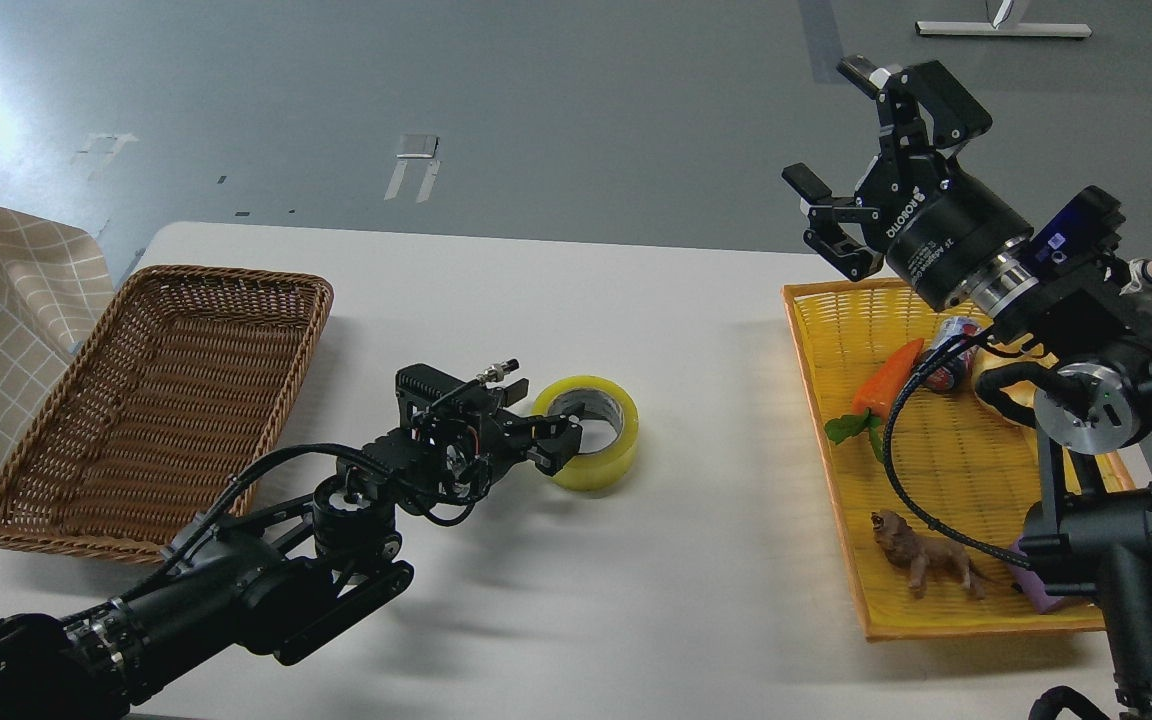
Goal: Place and transfer tape with both arms
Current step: 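Grip the tape roll's rim with the left gripper, then carry the tape roll with the left gripper over the wicker basket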
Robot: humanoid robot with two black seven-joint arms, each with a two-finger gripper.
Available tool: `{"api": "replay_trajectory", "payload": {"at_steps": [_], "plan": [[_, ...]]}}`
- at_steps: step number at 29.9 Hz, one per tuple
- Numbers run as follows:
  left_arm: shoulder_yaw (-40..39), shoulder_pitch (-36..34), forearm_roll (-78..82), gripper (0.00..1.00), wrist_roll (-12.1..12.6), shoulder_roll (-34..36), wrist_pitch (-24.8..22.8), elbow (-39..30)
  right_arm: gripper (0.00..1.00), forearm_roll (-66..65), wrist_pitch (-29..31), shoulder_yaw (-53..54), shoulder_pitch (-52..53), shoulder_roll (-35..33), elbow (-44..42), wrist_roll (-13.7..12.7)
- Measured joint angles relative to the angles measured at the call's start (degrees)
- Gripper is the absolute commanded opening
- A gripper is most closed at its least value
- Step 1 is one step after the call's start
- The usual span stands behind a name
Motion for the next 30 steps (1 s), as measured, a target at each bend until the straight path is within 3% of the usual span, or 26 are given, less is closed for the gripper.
{"api": "replay_trajectory", "payload": {"at_steps": [3,7,30], "plan": [[0.0,-0.2,0.0,0.0,1.0,0.1,-0.5,0.1,1.0,0.0,0.0,0.0,-0.6,0.0,0.0,0.0],[-0.1,-0.5,-0.5,0.0,2.3,0.3,-1.1,0.2,1.0,0.0,0.0,0.0,-1.0,0.0,0.0,0.0],[-0.1,-5.5,-6.2,0.0,2.3,4.6,-4.3,-2.5,1.0,0.0,0.0,0.0,-2.6,0.0,-0.2,0.1]]}}
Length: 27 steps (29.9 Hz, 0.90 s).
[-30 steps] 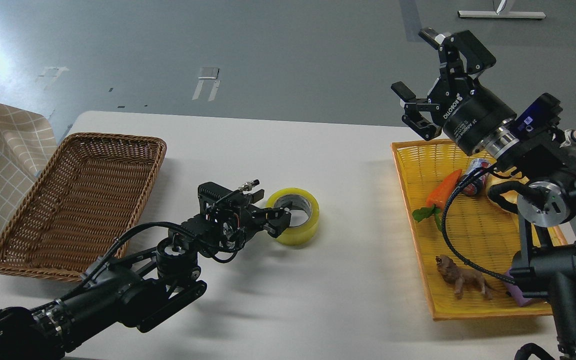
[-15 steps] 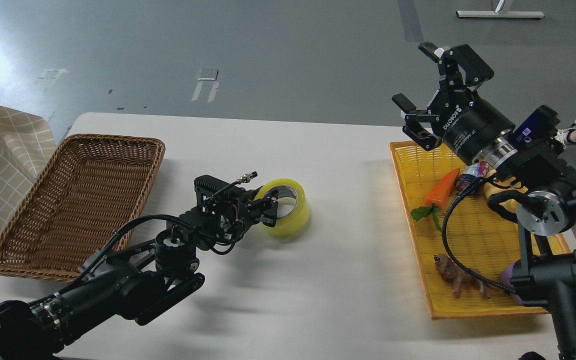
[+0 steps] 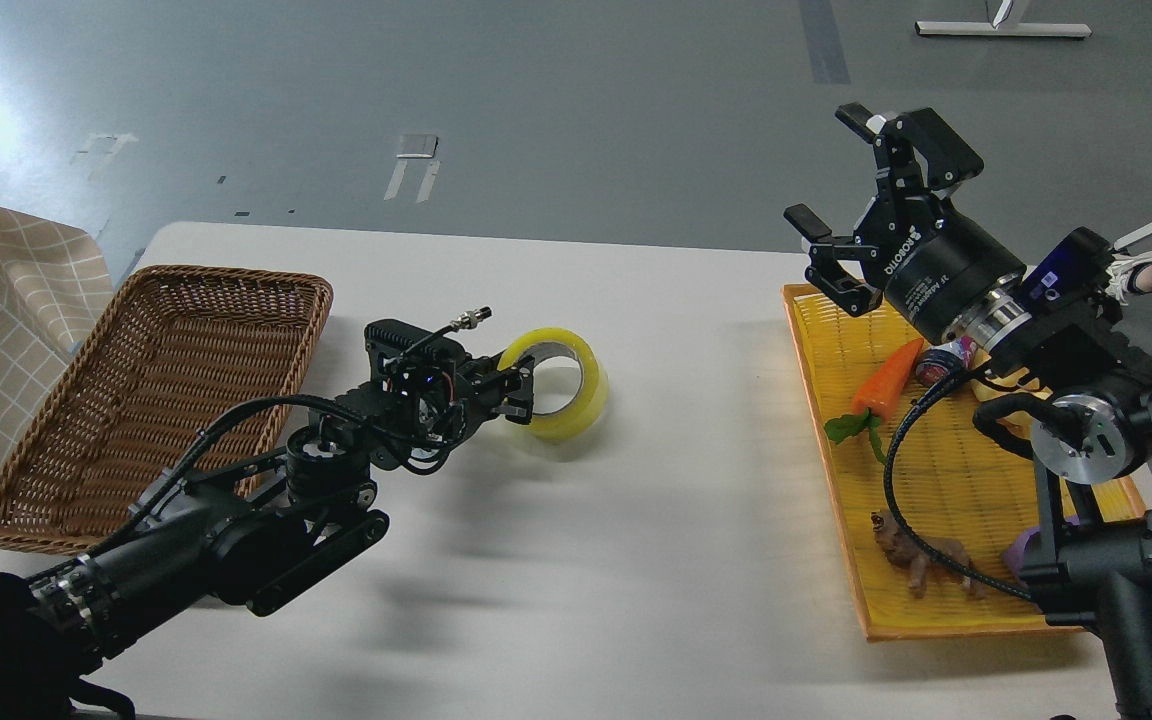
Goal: Place and transfer tape with both arms
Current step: 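Carry the tape roll with the left gripper over the wicker basket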
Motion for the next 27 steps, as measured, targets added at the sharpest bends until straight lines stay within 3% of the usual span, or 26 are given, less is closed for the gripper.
{"api": "replay_trajectory", "payload": {"at_steps": [7,22,27], "plan": [[0.0,-3.4,-5.8,0.0,0.0,4.1,-2.9,-3.6,1.0,0.0,0.0,0.0,0.0,0.0,0.0,0.0],[-0.8,-5.9,-12.0,0.0,-1.3,15.3,-2.8,-5.6,1.0,0.0,0.0,-0.1,0.7,0.0,-0.4,0.0],[-1.0,-6.1,-13.1,0.0,-4.0,21.0,-1.6,-6.6,1.0,0.0,0.0,-0.2,0.7,0.0,-0.8,0.0]]}}
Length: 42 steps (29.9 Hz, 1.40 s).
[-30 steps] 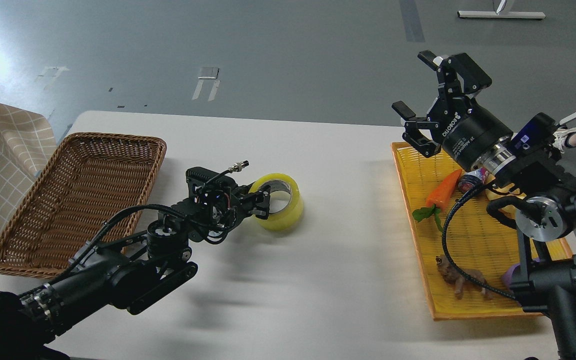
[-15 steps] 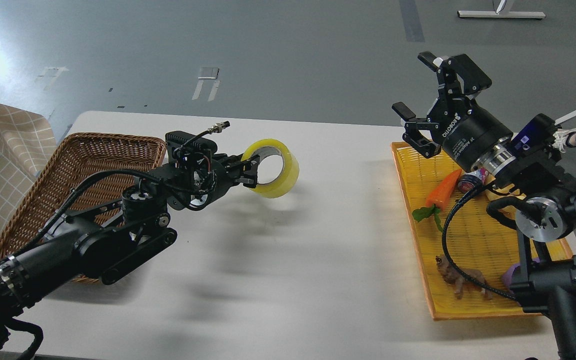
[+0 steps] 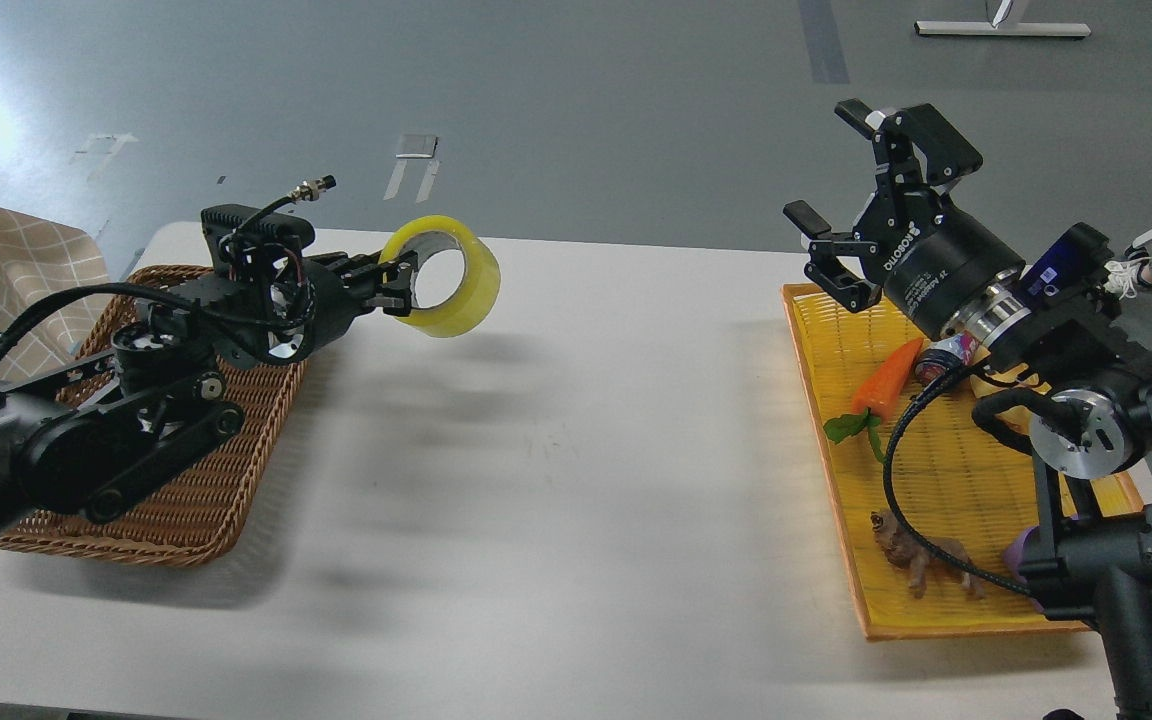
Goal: Place and transfer tape with both arms
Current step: 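Carry the tape roll with the left gripper over the wicker basket, then lower the tape roll into the basket and release it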
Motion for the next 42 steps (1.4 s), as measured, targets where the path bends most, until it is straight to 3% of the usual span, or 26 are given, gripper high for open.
{"api": "replay_trajectory", "payload": {"at_steps": [7,12,16,21,25,32,42], "plan": [[-0.1,0.5,-3.3,0.0,-5.8,14.0,1.1,-4.2,1.0,0.0,0.1,-0.1,-0.2,0.0,-0.5,0.0],[0.9,1.1,-6.6,0.0,-13.7,25.1,1.2,-3.8,1.0,0.0,0.1,-0.1,-0.6,0.0,-0.5,0.0],[2.0,4.8,-7.4,0.0,-19.1,29.4,2.3,-1.3,1.0,0.0,0.2,-0.1,-0.7,0.0,-0.4,0.0],[2.4,12.3,-7.4,0.0,-23.8,30.4,7.3,3.5,1.0,0.0,0.2,-0.2,-1.2,0.0,-0.1,0.0],[2.5,17.1,-7.4,0.0,-25.8,29.2,10.1,8.3,1.0,-0.1,0.3,-0.3,-2.2,0.0,0.1,0.0],[2.5,18.3,-6.7,0.0,-28.9,23.6,10.7,16.4,1.0,-0.1,0.3,-0.2,-4.1,0.0,0.9,0.0],[2.5,17.8,-5.9,0.0,-29.4,21.2,10.4,17.2,1.0,-0.1,0.3,-0.2,-4.7,0.0,1.2,0.0]]}}
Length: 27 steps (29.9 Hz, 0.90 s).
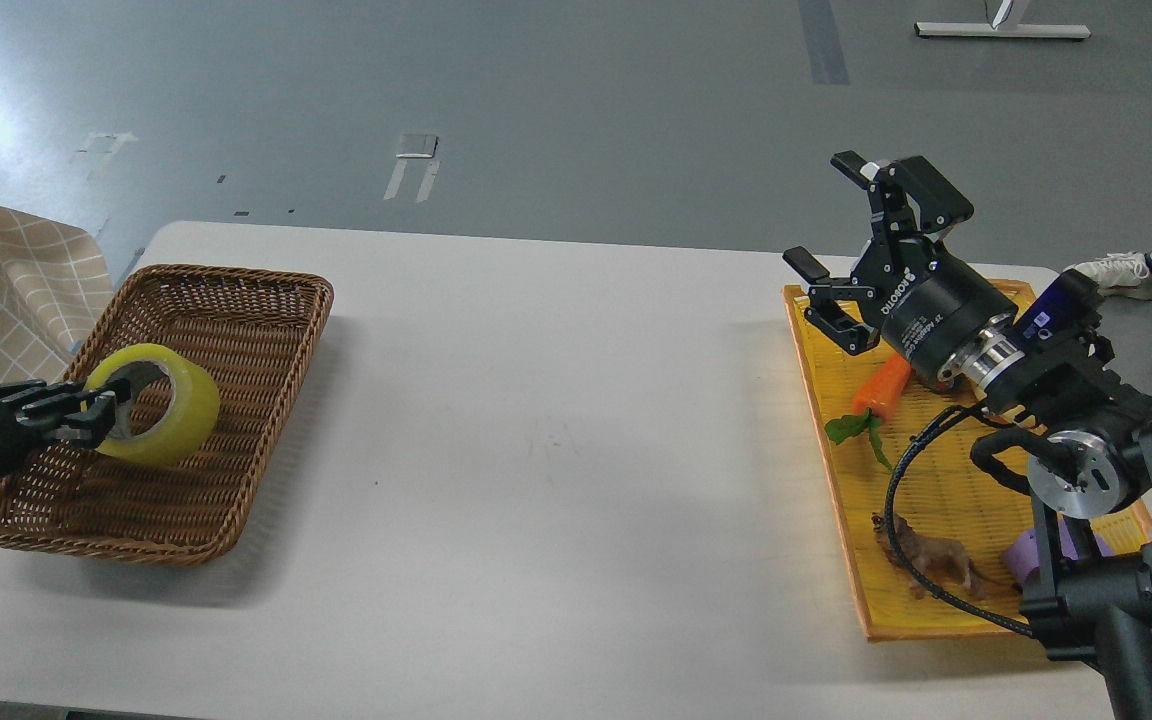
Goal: Place and transfer tape with both arms
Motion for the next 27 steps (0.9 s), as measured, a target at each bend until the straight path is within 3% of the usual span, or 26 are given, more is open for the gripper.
{"api": "replay_trajectory", "payload": {"at_steps": [3,5,7,8,11,15,16,27], "plan": [[0.0,-0.5,0.4,0.0,0.0,-0.7,-0.1,0.0,1.0,0.0,0.0,0.0,-0.2,0.0,0.0,0.0],[0.1,-1.2,0.5,0.17,0.0,-1.0,-0.4,0.2,1.0,0.0,0.0,0.0,-0.3,0.0,0.0,0.0],[0.1,-2.2,0.5,0.25,0.0,-1.6,-0.6,1.3,1.0,0.0,0.0,0.1,-0.3,0.0,0.0,0.0],[0.1,-2.8,0.5,0.42,0.0,-2.0,-0.6,2.2,1.0,0.0,0.0,0.1,-0.4,0.0,0.0,0.0],[0.1,-4.5,0.5,0.7,0.0,-3.2,-0.7,4.8,1.0,0.0,0.0,0.2,-0.5,0.0,0.0,0.0],[0.3,-6.1,0.0,0.83,-0.3,-3.6,-0.7,6.2,1.0,0.1,-0.1,0.2,-0.8,0.0,0.1,0.1],[0.3,-6.2,-0.1,0.93,-0.5,-3.6,-0.7,6.3,1.0,0.1,-0.1,0.2,-0.9,0.0,0.2,0.1],[0.3,-6.8,-1.6,0.98,-0.7,-3.0,-0.8,6.2,1.0,0.1,-0.1,0.3,-1.1,0.0,0.2,0.1]]}}
